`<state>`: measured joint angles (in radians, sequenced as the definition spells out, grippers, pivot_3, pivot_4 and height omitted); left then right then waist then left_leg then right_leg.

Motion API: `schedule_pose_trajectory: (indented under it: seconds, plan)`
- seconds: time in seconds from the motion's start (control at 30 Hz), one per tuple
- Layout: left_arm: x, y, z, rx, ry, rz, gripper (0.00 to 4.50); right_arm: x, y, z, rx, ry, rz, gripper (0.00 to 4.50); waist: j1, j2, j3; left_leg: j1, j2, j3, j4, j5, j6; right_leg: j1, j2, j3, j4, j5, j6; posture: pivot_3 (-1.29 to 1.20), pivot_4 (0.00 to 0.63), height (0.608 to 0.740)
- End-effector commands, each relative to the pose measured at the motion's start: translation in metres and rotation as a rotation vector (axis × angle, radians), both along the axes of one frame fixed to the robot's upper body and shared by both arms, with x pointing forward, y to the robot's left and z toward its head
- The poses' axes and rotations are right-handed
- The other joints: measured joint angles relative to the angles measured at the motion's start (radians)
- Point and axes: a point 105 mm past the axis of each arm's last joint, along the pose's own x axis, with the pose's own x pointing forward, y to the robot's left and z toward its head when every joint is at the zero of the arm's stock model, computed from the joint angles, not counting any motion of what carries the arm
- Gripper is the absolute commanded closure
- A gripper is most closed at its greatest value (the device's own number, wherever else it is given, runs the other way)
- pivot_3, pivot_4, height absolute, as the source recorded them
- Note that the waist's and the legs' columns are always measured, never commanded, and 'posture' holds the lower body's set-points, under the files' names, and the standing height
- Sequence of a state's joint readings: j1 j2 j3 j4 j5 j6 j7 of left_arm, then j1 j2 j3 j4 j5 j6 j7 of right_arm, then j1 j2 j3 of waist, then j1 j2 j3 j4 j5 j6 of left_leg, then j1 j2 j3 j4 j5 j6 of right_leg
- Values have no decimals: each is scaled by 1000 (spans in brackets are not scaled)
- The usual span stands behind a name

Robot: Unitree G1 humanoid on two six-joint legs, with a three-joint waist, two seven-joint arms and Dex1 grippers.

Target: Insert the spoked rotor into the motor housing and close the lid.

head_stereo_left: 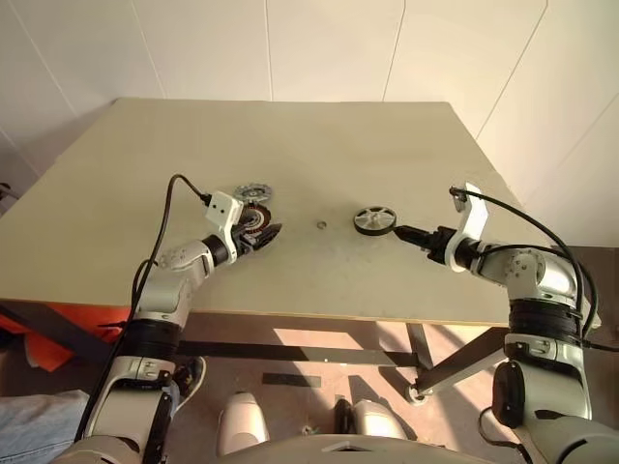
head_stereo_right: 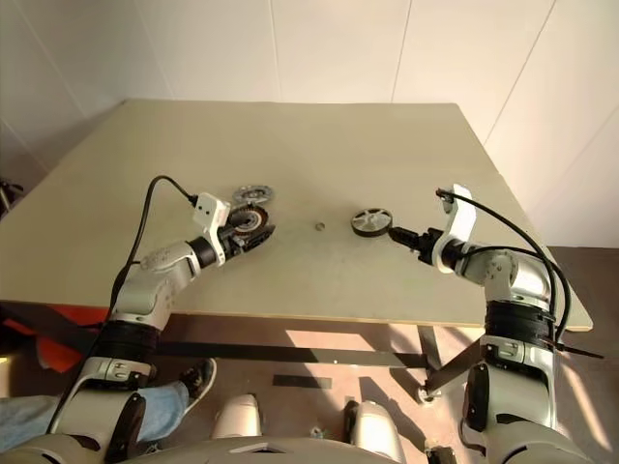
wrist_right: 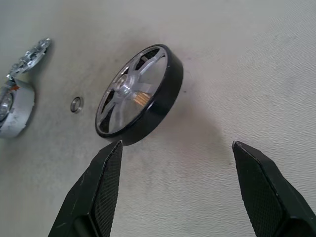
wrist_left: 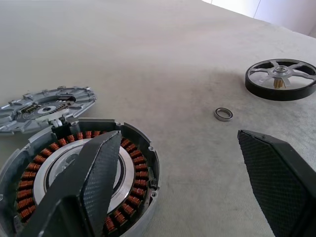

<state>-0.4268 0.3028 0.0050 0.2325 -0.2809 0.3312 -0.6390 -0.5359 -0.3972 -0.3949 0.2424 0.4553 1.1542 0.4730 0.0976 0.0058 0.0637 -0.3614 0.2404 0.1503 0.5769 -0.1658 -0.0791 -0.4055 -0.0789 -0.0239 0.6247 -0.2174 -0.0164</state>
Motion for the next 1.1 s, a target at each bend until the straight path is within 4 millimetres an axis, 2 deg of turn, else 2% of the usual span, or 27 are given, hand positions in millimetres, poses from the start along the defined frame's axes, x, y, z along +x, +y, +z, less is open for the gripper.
schedule_pose_trajectory:
  seconds: [0.03, 0.23, 0.57, 0.77, 0.87, 1.07, 1.1]
  plan:
    - [4, 0, 16, 6, -63, -8, 476, 13, 2, 30, 66, -78, -38, 526, 2, 0, 0, 0, 0, 0, 0, 0, 0, 0, 0, 0, 0, 0, 0, 0, 0, 740]
    - [2, 4, 14, 17, -61, 1, 476, 24, 0, 38, 135, -69, -88, 526, 5, 0, 0, -1, 0, 0, -1, 1, -2, 0, -1, 0, -1, 0, 0, 0, 0, 740]
    - [0, 6, 14, 23, -61, 9, 476, 31, 8, 28, 115, -44, -95, 526, 6, 0, 0, -2, -1, 0, -1, 1, -2, 0, -1, -1, -2, 0, 0, 0, 0, 740]
    - [0, 6, 13, 31, -60, 13, 476, 32, 29, 28, 179, -36, -50, 526, 3, 0, 0, -2, 0, 0, -1, 2, -3, -1, 0, -1, -2, 0, 0, 0, 0, 740]
    - [2, 6, 14, 33, -65, 16, 440, 31, 41, 23, 201, -21, -30, 1154, 3, 0, 0, -2, 0, 0, -1, 2, -3, -1, 0, -1, -2, 0, 0, 0, 0, 740]
    - [1, 9, 14, 38, -67, 24, 440, 36, 42, 29, 209, -41, -35, 3205, 5, 0, 0, -2, 0, 0, -1, 2, -3, -1, -1, -1, -2, 0, 0, 0, 0, 740]
    - [1, 9, 14, 38, -67, 24, 440, 37, 42, 32, 216, -49, -39, 3205, 5, 0, 0, -2, 0, 0, -1, 2, -3, -1, -1, -1, -2, 0, 0, 0, 0, 740]
